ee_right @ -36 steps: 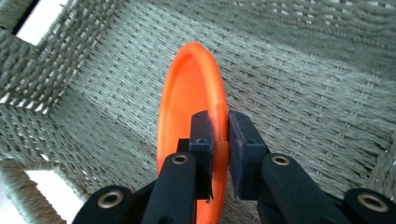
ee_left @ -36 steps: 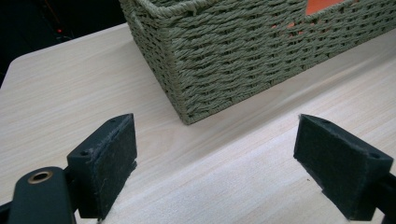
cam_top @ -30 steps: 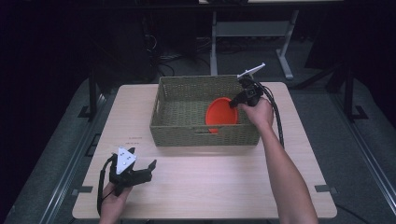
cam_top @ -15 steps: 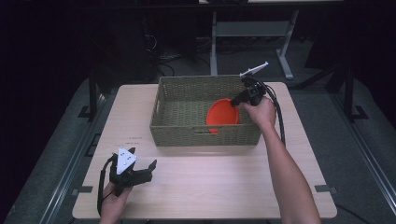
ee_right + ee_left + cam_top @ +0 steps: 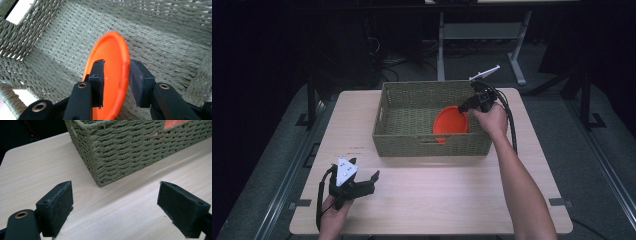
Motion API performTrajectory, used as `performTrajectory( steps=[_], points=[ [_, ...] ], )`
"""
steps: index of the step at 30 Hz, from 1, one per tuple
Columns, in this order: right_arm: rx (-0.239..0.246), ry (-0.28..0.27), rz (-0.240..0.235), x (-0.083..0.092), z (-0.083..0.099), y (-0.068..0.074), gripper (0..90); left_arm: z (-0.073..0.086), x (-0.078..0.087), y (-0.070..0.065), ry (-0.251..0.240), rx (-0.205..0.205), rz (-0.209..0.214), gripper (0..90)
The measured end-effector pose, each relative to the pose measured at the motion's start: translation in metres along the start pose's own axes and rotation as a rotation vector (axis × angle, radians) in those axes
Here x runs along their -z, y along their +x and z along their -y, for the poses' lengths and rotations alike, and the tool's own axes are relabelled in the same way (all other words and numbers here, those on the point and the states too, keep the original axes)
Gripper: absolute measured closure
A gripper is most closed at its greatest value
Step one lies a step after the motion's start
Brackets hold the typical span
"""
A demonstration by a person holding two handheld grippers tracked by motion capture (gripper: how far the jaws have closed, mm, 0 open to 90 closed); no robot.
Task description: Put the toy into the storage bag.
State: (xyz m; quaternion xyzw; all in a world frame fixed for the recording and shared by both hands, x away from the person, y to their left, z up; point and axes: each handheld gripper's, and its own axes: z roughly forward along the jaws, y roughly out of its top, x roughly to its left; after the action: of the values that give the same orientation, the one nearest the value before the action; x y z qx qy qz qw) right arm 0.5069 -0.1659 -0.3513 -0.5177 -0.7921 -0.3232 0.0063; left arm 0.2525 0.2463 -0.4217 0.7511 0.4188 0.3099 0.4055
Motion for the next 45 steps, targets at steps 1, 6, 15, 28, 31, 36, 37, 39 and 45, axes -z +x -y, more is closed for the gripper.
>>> performTrajectory(
  steps=[1, 6, 15, 28, 31, 36, 37, 39, 45],
  points=[
    [-0.002, -0.004, -0.017, 0.0, 0.0, -0.001, 64.6, 0.0, 0.0, 0.0, 0.002, 0.002, -0.001, 12.8],
    [-0.004, -0.006, -0.058, 0.001, 0.0, 0.0, 61.6, 0.0, 0.0, -0.001, 0.004, -0.006, 0.0, 12.8],
    [0.003, -0.004, -0.1, 0.0, 0.002, 0.004, 57.4, 0.0, 0.0, 0.0, 0.004, -0.006, 0.003, 12.8],
    [0.007, -0.005, -0.157, 0.001, 0.005, 0.009, 49.2, 0.0, 0.001, -0.001, 0.004, -0.011, 0.005, 12.7],
    [0.002, -0.015, -0.158, 0.003, 0.006, 0.01, 46.1, 0.0, 0.0, -0.002, 0.0, -0.009, 0.003, 12.8],
    [-0.006, -0.035, -0.16, 0.01, 0.007, 0.011, 38.9, 0.0, 0.0, -0.001, 0.006, -0.012, 0.003, 12.8],
    [-0.007, -0.042, -0.163, 0.011, 0.007, 0.011, 37.8, 0.0, 0.0, -0.001, 0.005, -0.012, 0.002, 12.8],
    [-0.015, -0.041, -0.182, 0.012, 0.008, 0.012, 35.5, 0.0, 0.0, -0.001, 0.006, -0.013, 0.002, 12.8],
    [-0.018, -0.047, -0.204, 0.016, 0.01, 0.013, 32.7, 0.0, 0.0, -0.002, -0.002, -0.011, 0.001, 12.7]
  ],
)
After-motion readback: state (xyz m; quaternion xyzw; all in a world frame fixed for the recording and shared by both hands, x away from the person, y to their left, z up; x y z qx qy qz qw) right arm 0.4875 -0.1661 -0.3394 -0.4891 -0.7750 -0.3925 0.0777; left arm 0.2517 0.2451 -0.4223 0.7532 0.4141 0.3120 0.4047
